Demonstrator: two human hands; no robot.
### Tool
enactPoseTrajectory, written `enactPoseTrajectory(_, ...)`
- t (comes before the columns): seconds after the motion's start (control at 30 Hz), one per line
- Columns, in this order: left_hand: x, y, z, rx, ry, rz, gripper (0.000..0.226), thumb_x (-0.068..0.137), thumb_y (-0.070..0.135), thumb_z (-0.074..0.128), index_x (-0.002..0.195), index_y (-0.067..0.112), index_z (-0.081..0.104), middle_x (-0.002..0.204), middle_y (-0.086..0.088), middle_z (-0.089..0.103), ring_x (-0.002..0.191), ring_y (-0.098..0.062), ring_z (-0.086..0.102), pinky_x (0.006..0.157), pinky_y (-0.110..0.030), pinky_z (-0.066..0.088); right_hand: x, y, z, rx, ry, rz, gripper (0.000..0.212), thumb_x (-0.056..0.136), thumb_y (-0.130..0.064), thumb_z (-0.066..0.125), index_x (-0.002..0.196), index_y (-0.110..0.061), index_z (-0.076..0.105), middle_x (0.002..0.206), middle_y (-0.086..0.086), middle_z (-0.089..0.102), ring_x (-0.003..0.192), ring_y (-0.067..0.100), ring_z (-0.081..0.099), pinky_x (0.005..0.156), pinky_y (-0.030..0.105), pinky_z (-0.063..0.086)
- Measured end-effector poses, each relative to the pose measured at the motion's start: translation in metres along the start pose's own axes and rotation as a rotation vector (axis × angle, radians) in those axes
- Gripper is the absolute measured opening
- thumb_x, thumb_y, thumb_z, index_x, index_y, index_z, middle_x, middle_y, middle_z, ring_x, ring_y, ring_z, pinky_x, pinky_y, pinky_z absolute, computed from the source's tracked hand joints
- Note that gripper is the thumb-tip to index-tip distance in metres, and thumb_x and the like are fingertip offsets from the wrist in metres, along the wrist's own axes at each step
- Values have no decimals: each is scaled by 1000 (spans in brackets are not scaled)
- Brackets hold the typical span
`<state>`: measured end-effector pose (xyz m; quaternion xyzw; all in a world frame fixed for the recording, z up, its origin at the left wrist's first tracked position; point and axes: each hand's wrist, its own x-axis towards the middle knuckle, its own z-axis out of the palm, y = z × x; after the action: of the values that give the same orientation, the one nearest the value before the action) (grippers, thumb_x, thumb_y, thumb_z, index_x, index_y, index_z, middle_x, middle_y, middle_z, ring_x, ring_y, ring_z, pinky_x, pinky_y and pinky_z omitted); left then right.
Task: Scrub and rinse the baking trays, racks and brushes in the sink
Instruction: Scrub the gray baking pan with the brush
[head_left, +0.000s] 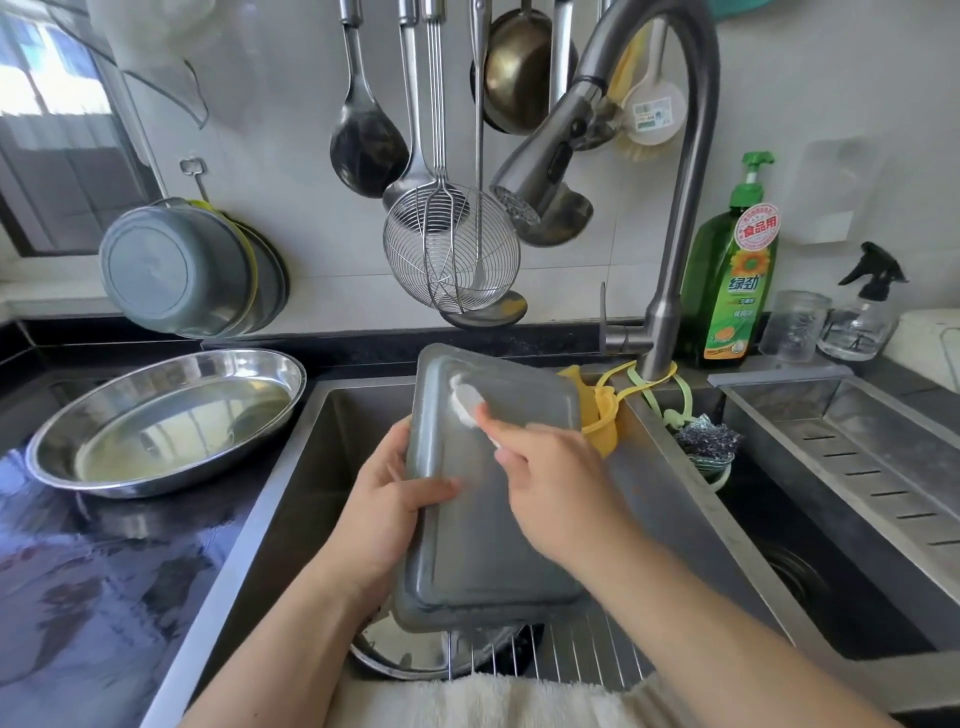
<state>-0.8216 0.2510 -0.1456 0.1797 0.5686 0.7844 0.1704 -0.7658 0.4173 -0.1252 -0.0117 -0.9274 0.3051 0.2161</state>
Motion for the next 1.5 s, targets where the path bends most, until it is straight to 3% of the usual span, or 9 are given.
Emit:
enactPoseTrajectory(0.1, 2, 1, -4, -61, 16, 5, 64, 74, -2, 69, 134, 15, 60, 123, -29, 67, 104, -43, 69, 87, -53, 58, 2, -13, 9, -39, 15, -121, 53, 103, -21, 50, 144, -54, 45, 83, -8, 51, 80, 22, 55, 66, 40, 49)
enactPoseTrajectory(0.3, 1, 1, -3, -75, -10, 0, 67, 73, -4, 69, 137, 15, 59, 126, -24, 69, 109, -43, 69, 82, -49, 60, 16, 38, -29, -223, 157, 257, 51, 104, -16, 47, 147, -44, 47, 88, 0, 61, 76, 20, 55, 55, 35, 46)
enactPoseTrajectory(0.5, 3, 3, -6, -126, 4, -13, 66, 74, -3, 68, 138, 10, 57, 128, -31, 65, 105, -44, 68, 84, -51, 61, 4, -10, 5, -73, 29, -66, 55, 102, -19, 51, 144, -54, 44, 89, -5, 58, 83, 24, 57, 69, 41, 51)
enactPoseTrajectory(0.7, 2, 3, -4, -87, 28, -10, 68, 71, -3, 69, 137, 11, 59, 126, -28, 68, 111, -48, 67, 88, -56, 60, 18, 37, -31, -254, 108, 273, 54, 104, -14, 47, 149, -44, 45, 73, -12, 47, 66, 13, 48, 49, 30, 37)
enactPoseTrajectory(0.87, 3, 6, -7, -145, 50, -22, 62, 78, -10, 66, 136, 14, 60, 127, -29, 67, 105, -44, 69, 84, -53, 61, 4, -5, 2, -48, 6, -24, 51, 104, -20, 50, 143, -53, 47, 83, -9, 52, 78, 18, 50, 64, 35, 42)
enactPoseTrajectory(1.03, 1, 6, -4, -113, 41, -19, 68, 70, -3, 69, 135, 15, 61, 126, -26, 68, 107, -45, 69, 82, -52, 61, 19, 39, -31, -213, 137, 290, 45, 106, -22, 45, 144, -46, 49, 78, -4, 55, 62, 12, 48, 48, 29, 35)
enactPoseTrajectory(1.23, 2, 10, -6, -156, 104, 3, 56, 76, -9, 64, 126, 17, 65, 123, -26, 69, 98, -38, 71, 76, -49, 62, 7, 4, 0, -31, 25, 84, 48, 104, -23, 51, 139, -55, 49, 92, -7, 64, 77, 17, 58, 62, 36, 51)
enactPoseTrajectory(1.37, 0, 10, -4, -125, 77, 11, 58, 75, -10, 62, 128, 15, 64, 122, -24, 70, 100, -39, 71, 78, -50, 63, 19, 36, -26, -204, 120, 289, 45, 106, -22, 47, 144, -46, 50, 71, -15, 50, 57, 7, 48, 43, 25, 34)
enactPoseTrajectory(1.5, 3, 8, 0, -149, 95, 8, 57, 76, -10, 60, 128, 12, 63, 119, -23, 71, 96, -38, 71, 76, -48, 63, 10, 17, -18, -54, 56, 194, 45, 105, -20, 49, 143, -45, 51, 81, -9, 59, 64, 9, 49, 51, 25, 37)
